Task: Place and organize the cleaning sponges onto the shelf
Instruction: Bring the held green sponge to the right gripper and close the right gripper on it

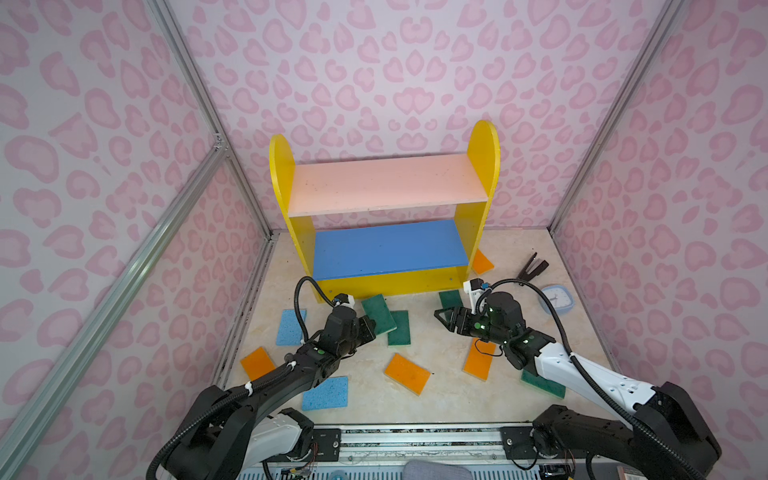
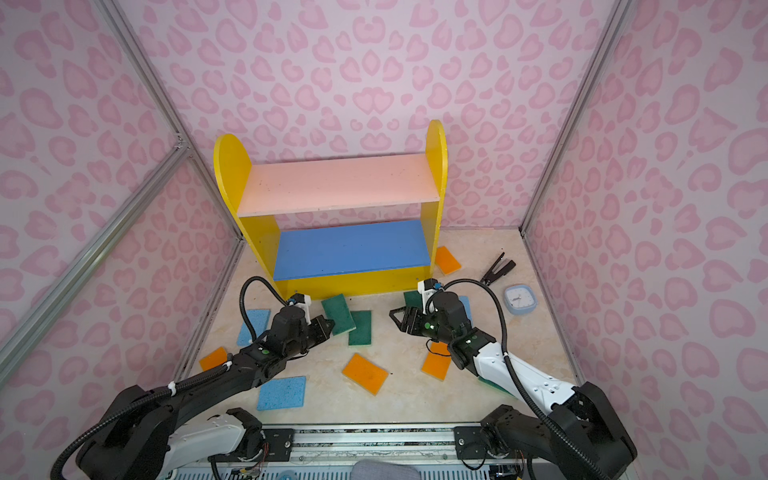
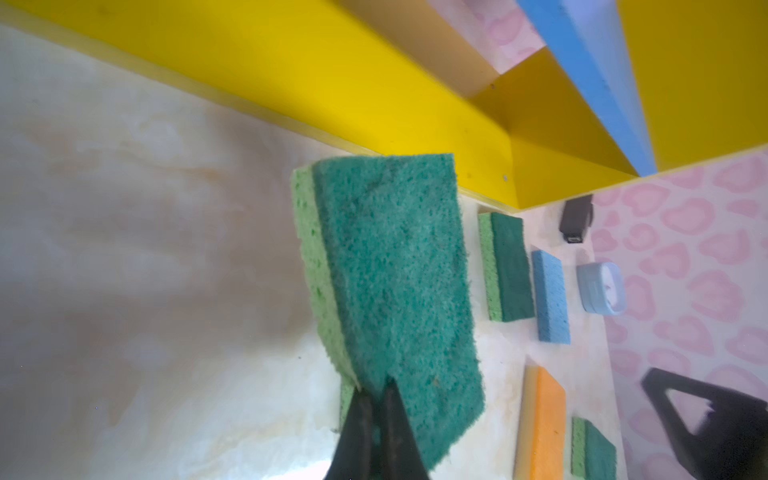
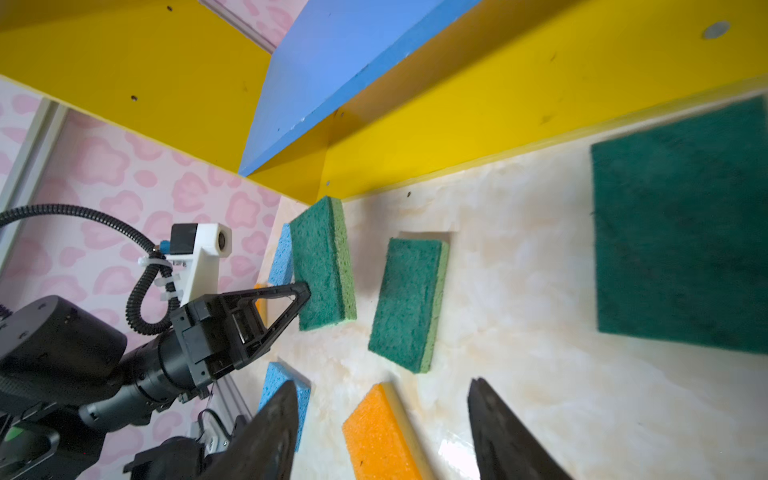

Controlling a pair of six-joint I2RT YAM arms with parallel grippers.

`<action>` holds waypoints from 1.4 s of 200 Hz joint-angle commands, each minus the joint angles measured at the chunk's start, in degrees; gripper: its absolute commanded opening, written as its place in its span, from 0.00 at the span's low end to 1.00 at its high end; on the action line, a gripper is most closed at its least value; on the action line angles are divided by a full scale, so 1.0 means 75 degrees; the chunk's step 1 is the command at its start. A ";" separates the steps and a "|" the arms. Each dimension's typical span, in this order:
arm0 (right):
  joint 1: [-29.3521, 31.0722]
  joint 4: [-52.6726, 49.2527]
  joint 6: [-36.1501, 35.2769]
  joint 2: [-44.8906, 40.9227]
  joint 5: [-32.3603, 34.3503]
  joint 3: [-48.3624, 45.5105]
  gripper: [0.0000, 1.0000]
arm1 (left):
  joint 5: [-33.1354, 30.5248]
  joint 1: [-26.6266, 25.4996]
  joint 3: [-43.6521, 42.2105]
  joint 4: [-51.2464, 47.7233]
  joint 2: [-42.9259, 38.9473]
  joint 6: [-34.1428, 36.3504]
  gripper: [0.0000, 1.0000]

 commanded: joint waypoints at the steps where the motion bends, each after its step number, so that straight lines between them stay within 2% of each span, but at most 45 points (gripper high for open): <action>1: 0.0307 0.0871 0.0341 0.0213 -0.0495 -0.0034 0.65 | 0.0678 -0.0023 0.0043 0.0170 -0.0218 0.0149 0.04; 23: 0.0588 0.1033 0.0359 0.0442 -0.0484 0.0064 0.63 | 0.0947 -0.0023 0.0091 0.0215 -0.0285 0.0093 0.04; 82: 0.0946 0.1215 0.0346 0.1319 -0.0631 0.0596 0.45 | 0.1222 -0.0023 0.0600 -0.0079 -0.0284 -0.0127 0.04; 129: 0.1100 0.1358 0.0347 0.1747 -0.0706 0.0862 0.48 | 0.1433 -0.0023 0.0820 -0.0042 -0.0273 -0.0259 0.04; 226: 0.1090 0.1649 0.0409 0.1884 -0.0600 0.0892 0.44 | 0.1952 -0.0017 0.0983 0.0048 -0.0135 -0.0306 0.04; 280: 0.1065 0.1592 0.0373 0.1889 -0.0486 0.1019 0.25 | 0.2073 -0.0023 0.1002 0.0051 0.0007 -0.0319 0.04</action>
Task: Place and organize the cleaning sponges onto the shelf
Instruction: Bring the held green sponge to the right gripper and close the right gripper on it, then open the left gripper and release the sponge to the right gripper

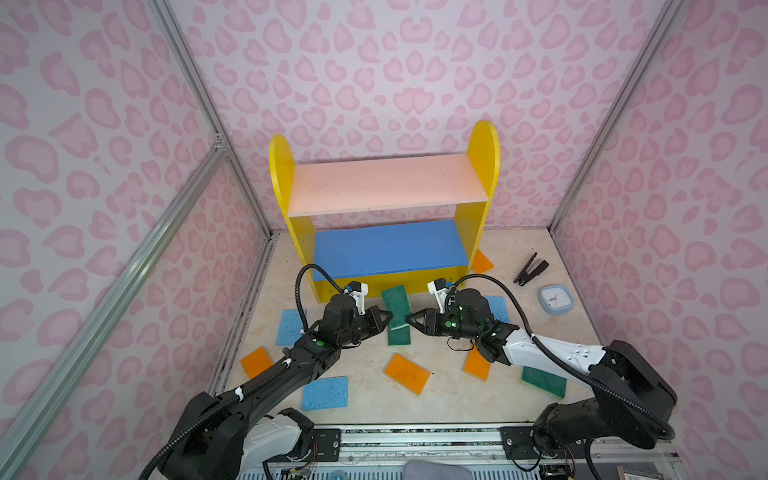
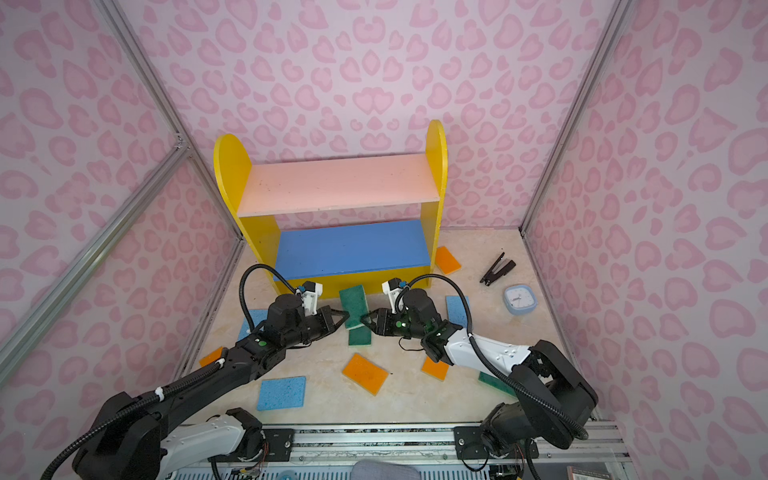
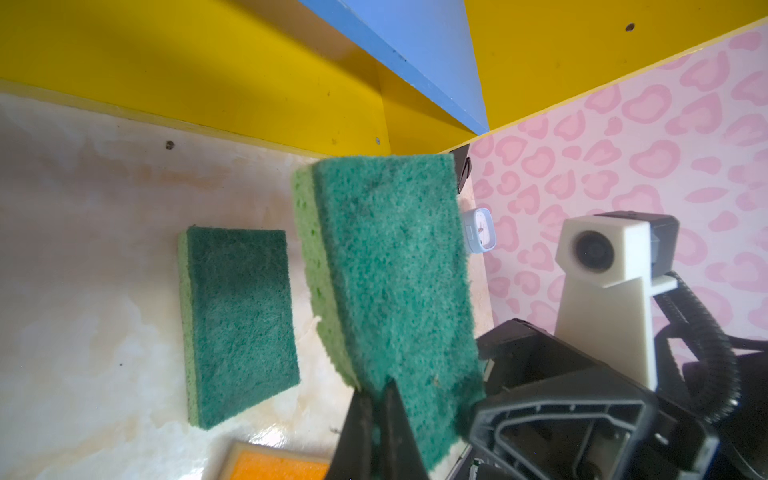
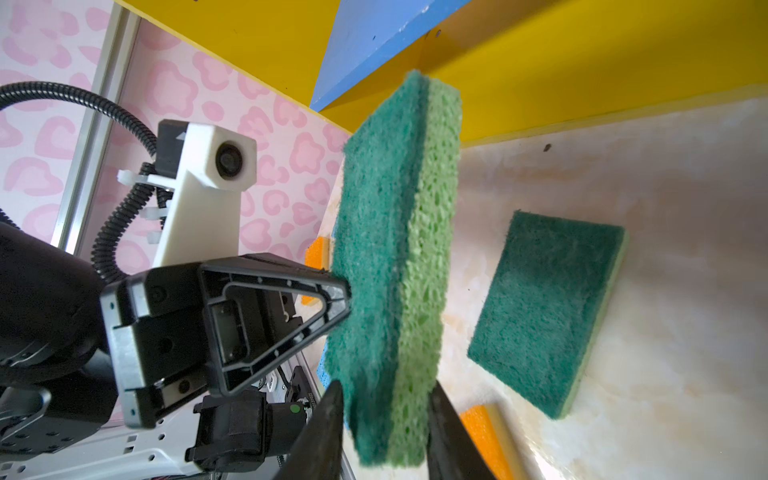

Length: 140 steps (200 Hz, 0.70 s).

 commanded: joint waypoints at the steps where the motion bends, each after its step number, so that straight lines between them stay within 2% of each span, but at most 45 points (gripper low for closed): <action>1: -0.0010 0.0201 -0.0048 0.0004 0.0136 0.0052 0.24 | 0.0142 0.0003 0.0077 0.0197 0.0034 -0.0059 0.04; 47: 0.0001 0.0007 -0.0072 -0.0142 0.0173 0.0115 0.06 | 0.0060 0.0003 0.0074 0.0092 -0.0092 -0.0063 0.05; 51: 0.0001 -0.0027 -0.0078 -0.0160 0.0179 0.0116 0.05 | 0.0039 0.0003 0.0090 0.0066 -0.0116 -0.0038 0.10; 56: 0.0004 -0.0081 -0.0095 -0.0211 0.0196 0.0119 0.05 | -0.0011 0.0004 0.0103 0.0056 -0.0166 0.0015 0.21; 74: 0.0001 -0.0401 -0.0215 -0.0406 0.0257 0.0165 0.03 | -0.0335 0.0003 0.0081 -0.0532 -0.0471 0.0208 0.75; 85: 0.0002 -0.0743 -0.0342 -0.0568 0.0354 0.0225 0.03 | -0.0623 0.0003 -0.0025 -0.0817 -0.0769 0.0306 0.99; 140: 0.0097 -0.1983 -0.0731 -0.1196 0.0832 0.0828 0.03 | -0.1988 0.0078 -0.0594 -0.2091 -0.2172 0.0453 0.98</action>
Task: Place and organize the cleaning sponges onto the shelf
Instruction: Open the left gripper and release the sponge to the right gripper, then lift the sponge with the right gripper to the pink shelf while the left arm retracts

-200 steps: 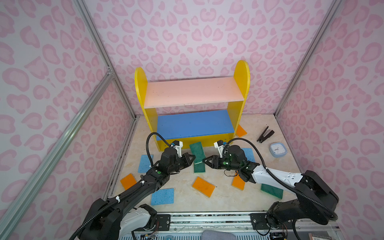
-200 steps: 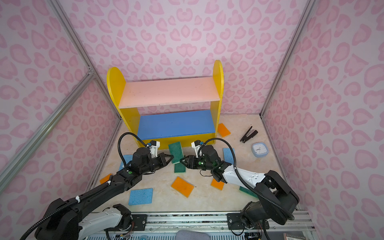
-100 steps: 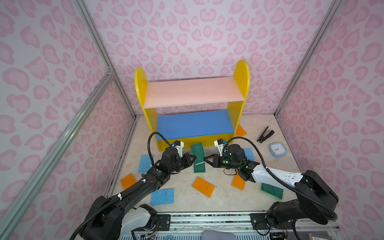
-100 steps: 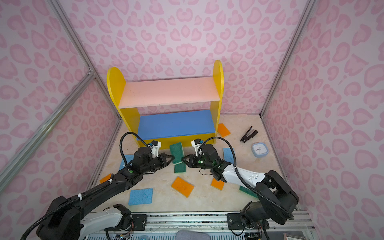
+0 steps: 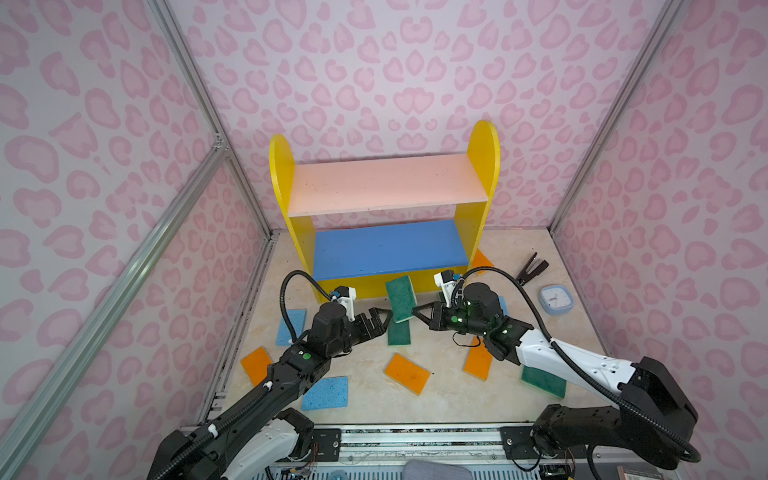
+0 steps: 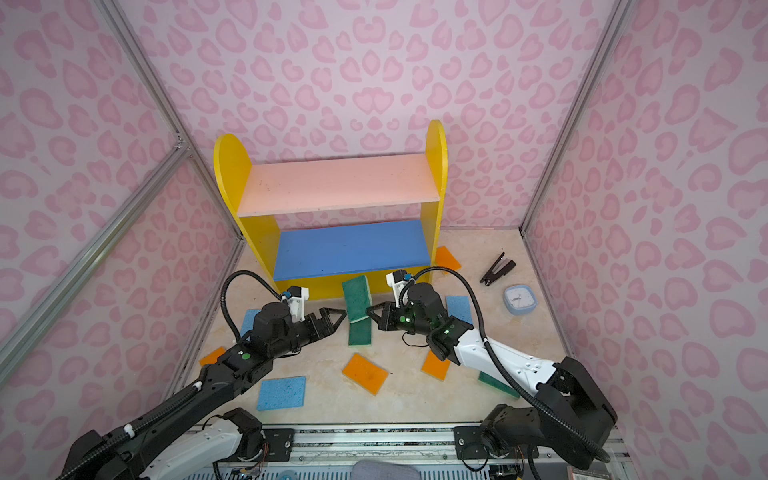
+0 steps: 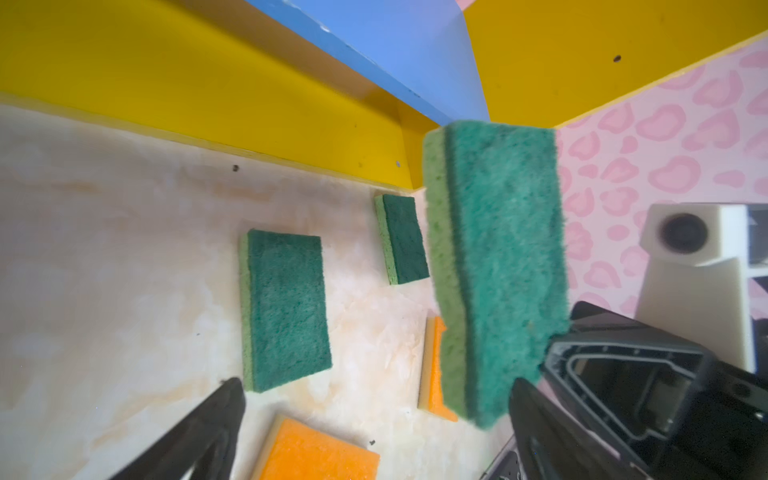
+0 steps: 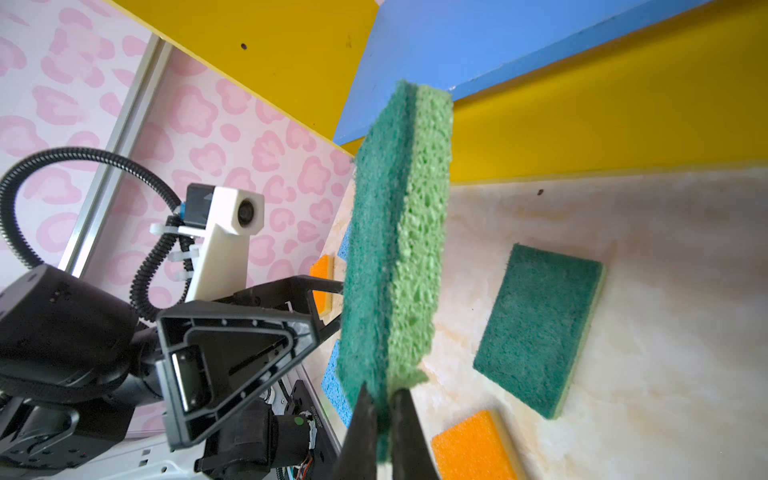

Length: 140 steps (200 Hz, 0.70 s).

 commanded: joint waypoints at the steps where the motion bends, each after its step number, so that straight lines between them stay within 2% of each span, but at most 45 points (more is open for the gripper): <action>1: 0.0079 -0.0666 -0.0317 -0.0161 0.0293 0.0286 0.03 | -0.0868 0.0073 -0.0189 -0.0767 -0.0449 0.0155 0.98; 75: 0.0570 -0.2172 -0.1079 -0.0262 0.0827 0.2091 0.02 | -0.1407 0.0405 -0.0712 -0.1248 -0.1638 -0.0092 0.98; 140: 0.0958 -0.3143 -0.1808 0.0715 0.1080 0.4794 0.00 | -0.1565 0.0424 -0.0859 -0.1406 -0.2036 -0.0052 0.99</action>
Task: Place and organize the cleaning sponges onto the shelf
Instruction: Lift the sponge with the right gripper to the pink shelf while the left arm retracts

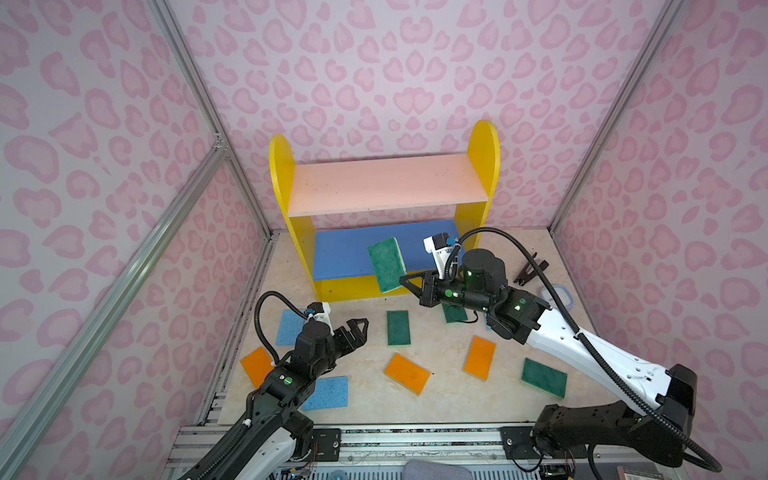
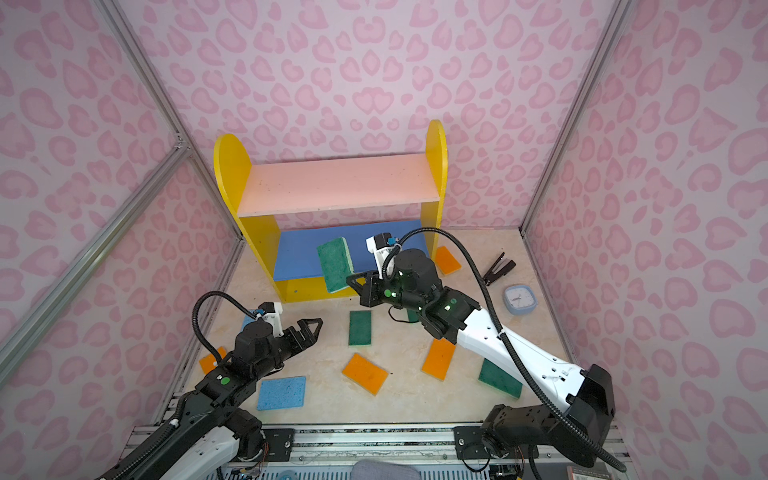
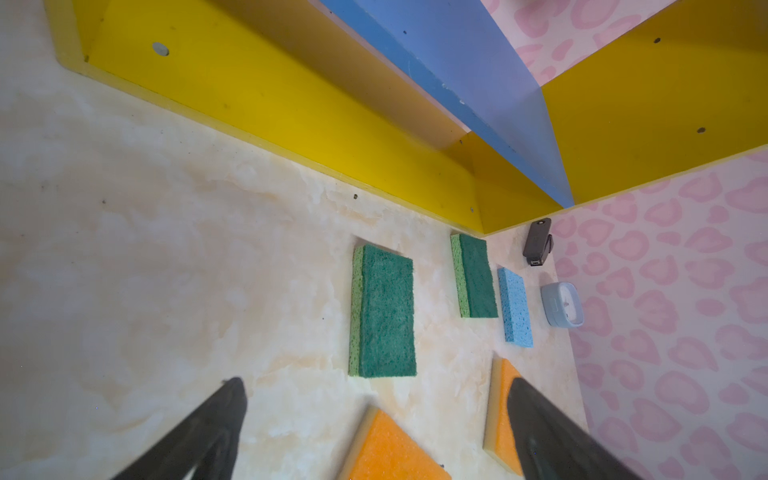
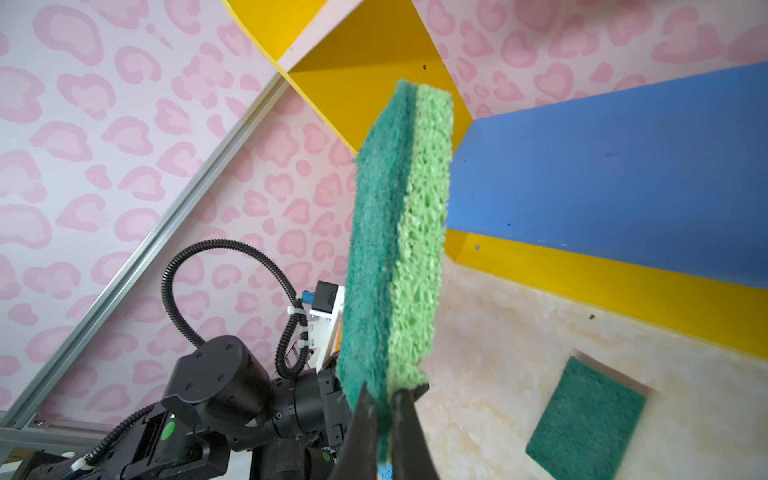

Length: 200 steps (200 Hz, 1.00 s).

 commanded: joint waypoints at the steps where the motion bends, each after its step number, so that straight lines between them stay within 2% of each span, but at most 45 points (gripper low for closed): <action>1: 0.0109 -0.0384 -0.0450 0.0414 0.0221 0.0806 0.00 | -0.0161 0.0006 -0.0020 -0.0082 -0.0112 0.0033 0.99; 37: 0.0116 -0.1124 -0.0817 0.1524 0.0401 0.2919 0.00 | -0.0319 0.0008 0.0034 -0.0202 -0.0329 0.0154 0.98; 86: 0.0115 -0.1008 -0.0589 0.3015 0.0324 0.4945 0.00 | -0.0476 0.0008 0.0154 -0.0413 -0.0484 0.0250 0.99; 136: 0.0108 -0.1479 -0.0519 0.4688 0.0403 0.7316 0.00 | -0.0765 0.0008 0.0324 -0.0715 -0.0800 0.0376 1.00; 175: 0.0067 -0.1702 0.0037 0.6115 0.0182 0.9290 0.00 | -0.0891 0.0008 0.0477 -0.0926 -0.0978 0.0402 1.00; 200: 0.0066 -0.1418 0.0600 0.6745 0.0110 0.9913 0.00 | -0.0956 0.0009 0.0511 -0.1035 -0.1063 0.0422 1.00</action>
